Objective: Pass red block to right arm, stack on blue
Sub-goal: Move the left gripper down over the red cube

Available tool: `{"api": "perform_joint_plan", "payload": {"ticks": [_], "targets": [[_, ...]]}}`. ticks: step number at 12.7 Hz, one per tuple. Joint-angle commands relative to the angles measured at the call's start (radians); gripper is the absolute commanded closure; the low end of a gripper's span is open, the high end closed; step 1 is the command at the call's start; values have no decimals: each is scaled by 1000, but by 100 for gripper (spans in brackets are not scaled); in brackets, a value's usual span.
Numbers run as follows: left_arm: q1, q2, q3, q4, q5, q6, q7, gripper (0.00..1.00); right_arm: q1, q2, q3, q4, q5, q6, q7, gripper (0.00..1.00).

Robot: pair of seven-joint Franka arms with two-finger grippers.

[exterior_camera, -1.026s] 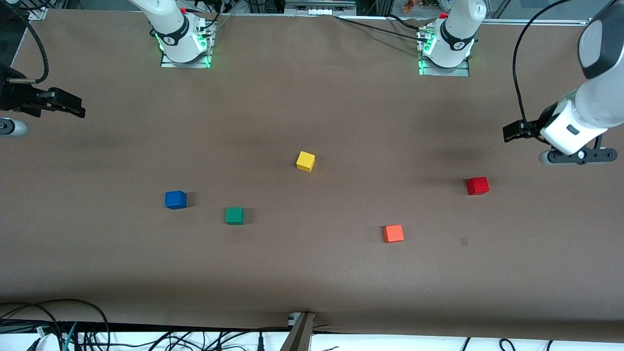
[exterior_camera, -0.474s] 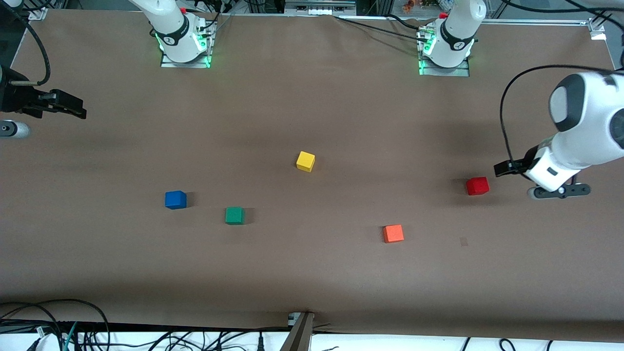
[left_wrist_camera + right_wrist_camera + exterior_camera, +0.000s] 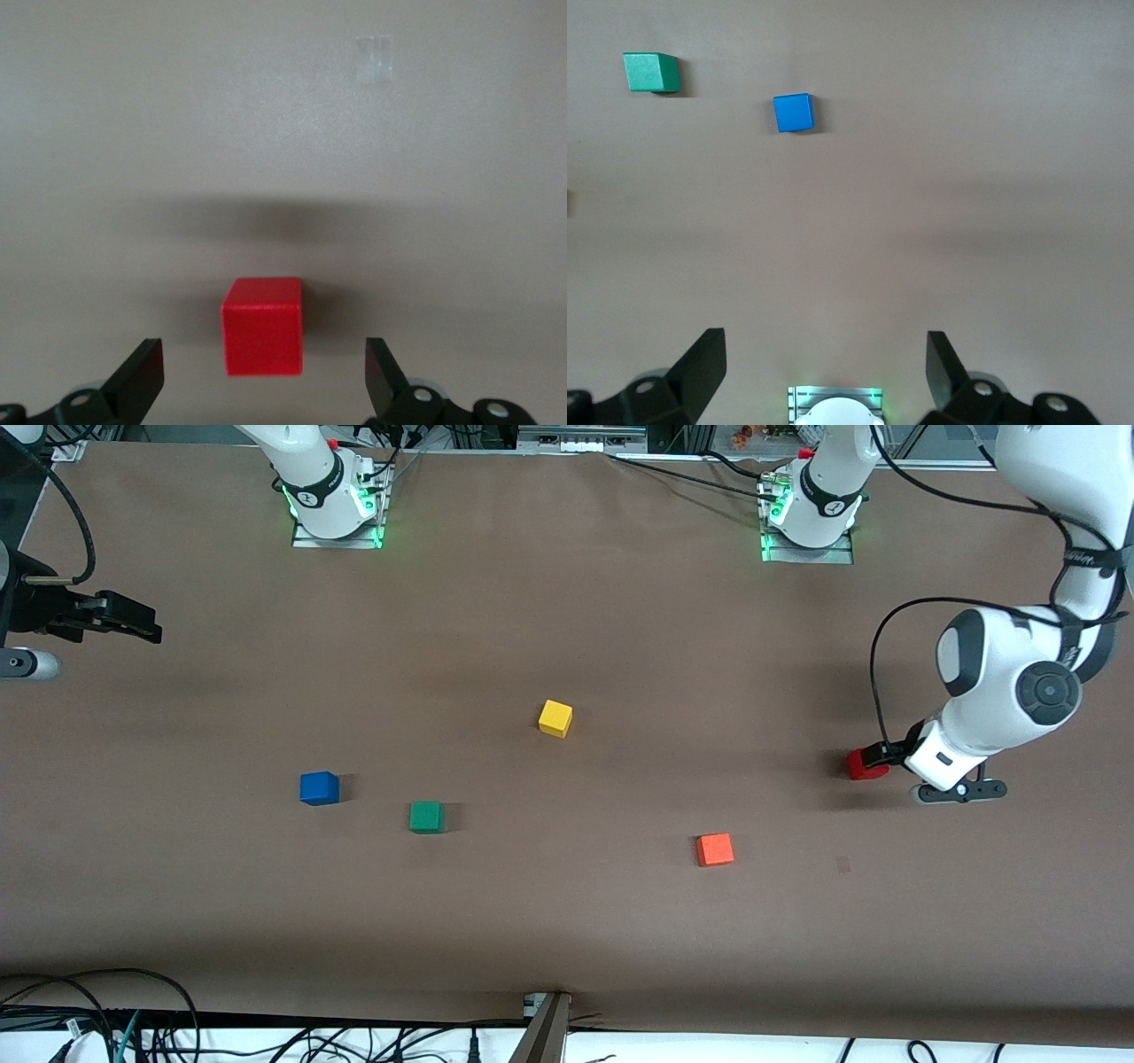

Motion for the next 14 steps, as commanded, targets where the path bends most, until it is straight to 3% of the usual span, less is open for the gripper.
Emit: {"api": "perform_joint_plan", "payload": {"ticks": [1, 3, 9, 10, 12, 13, 14], "targets": [[1, 13, 2, -97, -6, 149, 18, 0, -10, 18, 3, 24, 19, -4, -7, 0], [4, 38, 2, -127, -6, 213, 20, 0, -9, 21, 3, 24, 20, -4, -1, 0], [20, 94, 2, -128, 2, 239, 66, 0, -9, 33, 5, 24, 18, -6, 4, 0], [22, 95, 2, -128, 2, 239, 66, 6, -6, 36, 5, 24, 18, -4, 4, 0], [31, 95, 2, -127, 2, 236, 72, 69, -9, 44, 5, 23, 18, -12, 5, 0], [31, 95, 2, -124, 2, 231, 74, 91, -9, 45, 5, 23, 20, -15, -1, 0], [31, 93, 1, -118, 2, 228, 75, 97, -6, 45, 5, 23, 19, -15, -1, 0]]}}
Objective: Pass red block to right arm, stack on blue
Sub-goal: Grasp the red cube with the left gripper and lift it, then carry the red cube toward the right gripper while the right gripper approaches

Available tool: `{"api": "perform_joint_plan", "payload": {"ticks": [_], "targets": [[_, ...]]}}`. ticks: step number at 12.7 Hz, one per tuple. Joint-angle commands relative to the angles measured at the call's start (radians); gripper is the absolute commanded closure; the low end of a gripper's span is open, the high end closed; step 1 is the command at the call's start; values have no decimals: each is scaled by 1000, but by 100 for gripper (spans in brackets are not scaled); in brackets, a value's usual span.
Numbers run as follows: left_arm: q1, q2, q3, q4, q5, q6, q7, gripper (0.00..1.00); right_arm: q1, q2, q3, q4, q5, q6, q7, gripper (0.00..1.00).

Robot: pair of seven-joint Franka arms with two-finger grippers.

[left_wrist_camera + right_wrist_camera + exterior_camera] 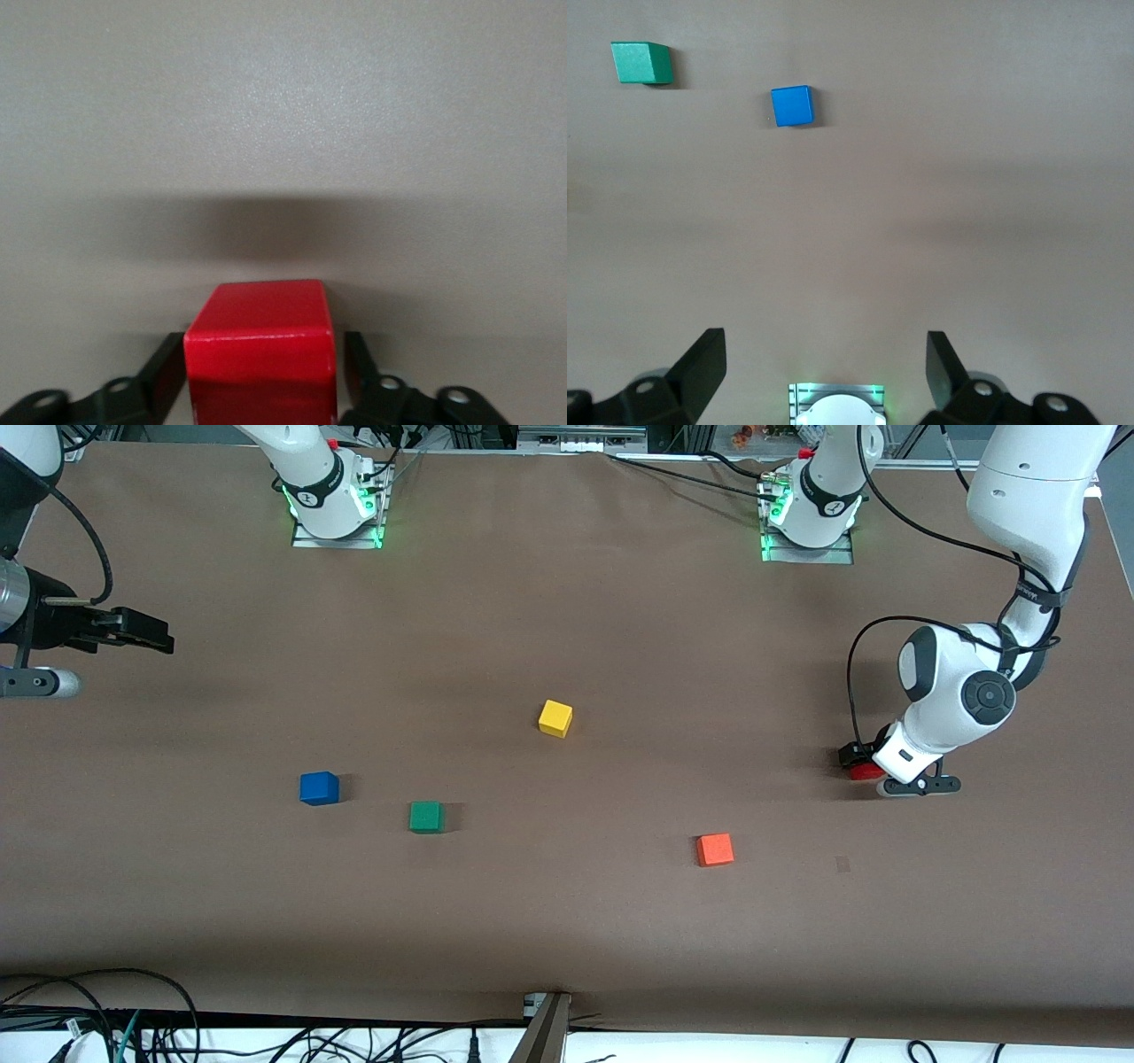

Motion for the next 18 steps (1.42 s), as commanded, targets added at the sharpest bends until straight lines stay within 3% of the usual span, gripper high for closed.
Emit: {"api": "perform_joint_plan", "payload": {"ticks": [1, 5, 10, 13, 16, 18], "targets": [[0, -9, -1, 11, 2, -1, 22, 100, -6, 8, 6, 23, 18, -17, -1, 0], [-3, -41, -12, 115, 2, -175, 40, 100, -29, 22, 3, 23, 17, -16, -10, 0], [2, -81, -29, 273, -43, -411, 296, 100, -27, 54, 6, 24, 50, -10, -10, 0], [-1, -131, -69, 290, -124, -442, 452, 100, -27, 114, 4, 23, 280, -16, 2, 0], [3, -153, -115, 307, -280, -447, 647, 100, -27, 178, 6, 18, 515, -16, -7, 0], [5, -153, -155, 307, -449, -447, 831, 100, -27, 223, 6, 15, 668, -11, -8, 0]]}}
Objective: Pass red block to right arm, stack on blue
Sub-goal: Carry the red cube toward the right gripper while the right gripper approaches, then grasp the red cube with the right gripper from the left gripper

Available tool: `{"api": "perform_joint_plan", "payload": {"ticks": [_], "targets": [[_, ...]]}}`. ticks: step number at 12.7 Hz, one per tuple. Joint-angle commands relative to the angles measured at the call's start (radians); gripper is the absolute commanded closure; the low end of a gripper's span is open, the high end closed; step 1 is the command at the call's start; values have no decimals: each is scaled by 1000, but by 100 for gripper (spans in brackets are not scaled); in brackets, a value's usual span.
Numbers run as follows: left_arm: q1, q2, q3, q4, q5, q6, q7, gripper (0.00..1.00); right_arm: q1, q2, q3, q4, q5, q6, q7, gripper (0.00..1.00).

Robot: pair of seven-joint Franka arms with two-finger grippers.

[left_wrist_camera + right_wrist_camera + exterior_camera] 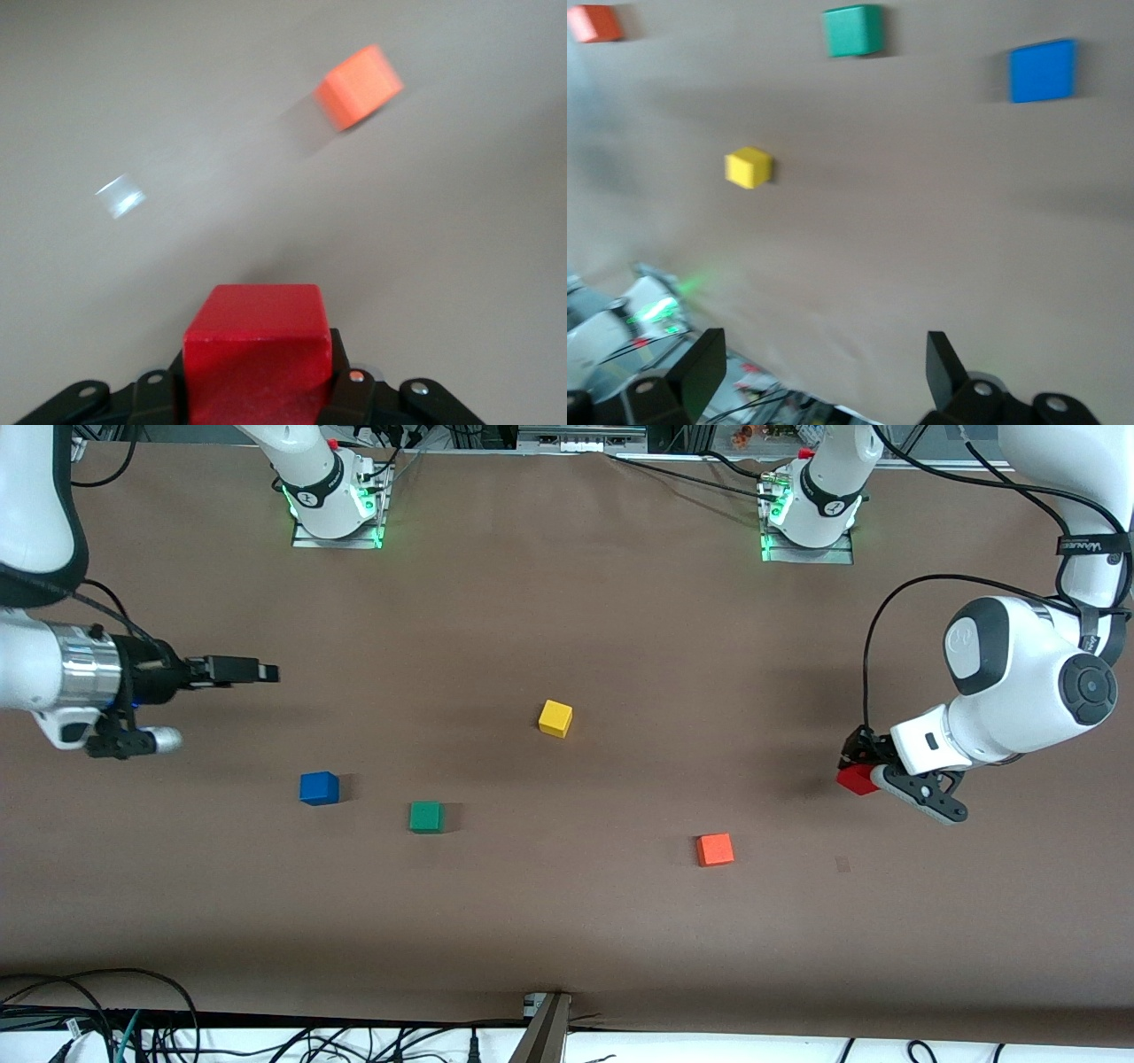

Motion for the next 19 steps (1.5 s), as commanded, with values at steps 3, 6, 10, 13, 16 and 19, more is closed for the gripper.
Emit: {"api": "perform_joint_plan", "payload": {"ticks": [3, 6, 10, 13, 16, 19], "targets": [[4, 11, -71, 0, -388, -21, 408, 100, -1, 108, 10, 17, 283, -5, -25, 0], [-22, 29, -103, -2, -561, -23, 556, 100, 26, 178, 12, 11, 429, 16, -129, 0], [-32, 77, -226, 21, -801, -16, 754, 100, 109, 211, 12, -45, 653, 161, -188, 0], [-93, 166, -257, 96, -969, 8, 900, 100, 163, 229, 12, -149, 803, 266, -287, 0], [-210, 186, -257, 98, -1179, 176, 1025, 100, 215, 229, 12, -202, 932, 335, -314, 0], [-299, 228, -257, 116, -1386, 243, 1173, 100, 264, 226, 13, -233, 1007, 386, -315, 0]]}}
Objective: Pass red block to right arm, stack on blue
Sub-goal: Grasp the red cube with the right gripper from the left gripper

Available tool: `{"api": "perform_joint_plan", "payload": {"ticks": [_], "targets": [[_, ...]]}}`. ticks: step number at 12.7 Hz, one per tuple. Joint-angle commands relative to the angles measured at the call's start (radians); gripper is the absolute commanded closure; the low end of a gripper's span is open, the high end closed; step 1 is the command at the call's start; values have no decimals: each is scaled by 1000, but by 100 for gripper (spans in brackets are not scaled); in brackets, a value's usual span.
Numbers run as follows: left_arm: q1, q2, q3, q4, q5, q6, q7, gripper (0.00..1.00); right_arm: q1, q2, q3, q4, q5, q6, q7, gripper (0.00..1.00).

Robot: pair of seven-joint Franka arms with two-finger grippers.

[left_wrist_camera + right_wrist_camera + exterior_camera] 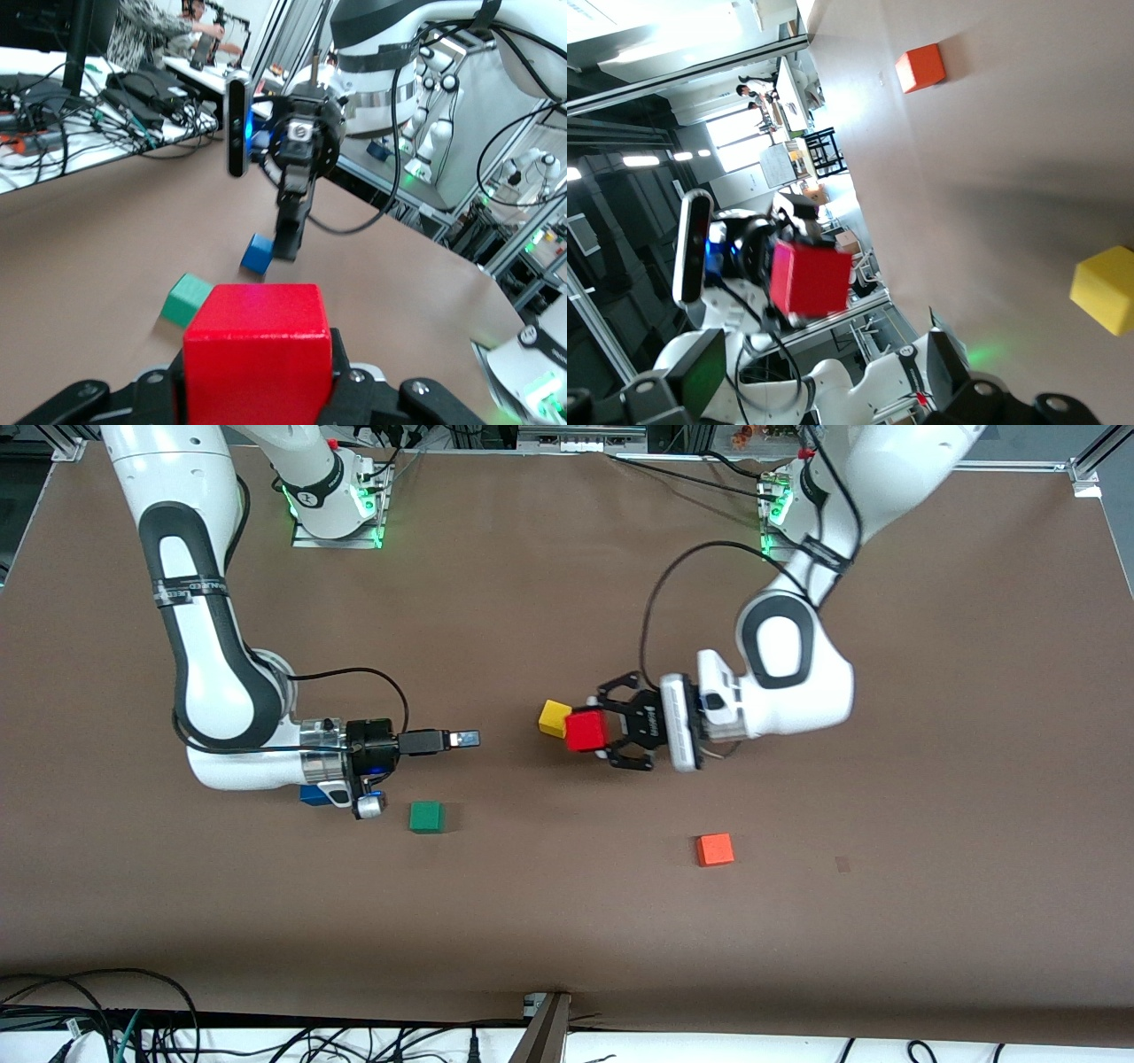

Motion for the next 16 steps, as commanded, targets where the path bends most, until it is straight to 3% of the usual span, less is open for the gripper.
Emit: {"api": "perform_joint_plan", "payload": {"ticks": [1, 3, 9, 10, 11, 12, 13, 16], "targets": [[-49, 69, 4, 71, -179, 28, 152, 100, 43, -28, -1, -50, 68, 54, -20, 0], [-92, 107, 4, 104, -294, 31, 258, 100, 48, -35, 0, -78, 89, 52, -20, 0], [-115, 123, 4, 131, -336, 51, 267, 100, 48, -71, 22, -147, 112, 51, -36, 1], [-115, 123, 4, 131, -338, 51, 267, 100, 48, -72, 22, -147, 112, 54, -36, 11], [-115, 123, 4, 131, -338, 51, 267, 100, 48, -74, 23, -147, 112, 55, -36, 28], [-114, 121, 6, 131, -336, 51, 267, 100, 48, -75, 28, -147, 112, 54, -36, 59], [-109, 120, 4, 131, -336, 51, 266, 100, 48, -75, 28, -145, 114, 55, -34, 71], [-109, 118, 4, 130, -338, 49, 258, 100, 48, -75, 28, -139, 129, 57, -34, 84]]}}
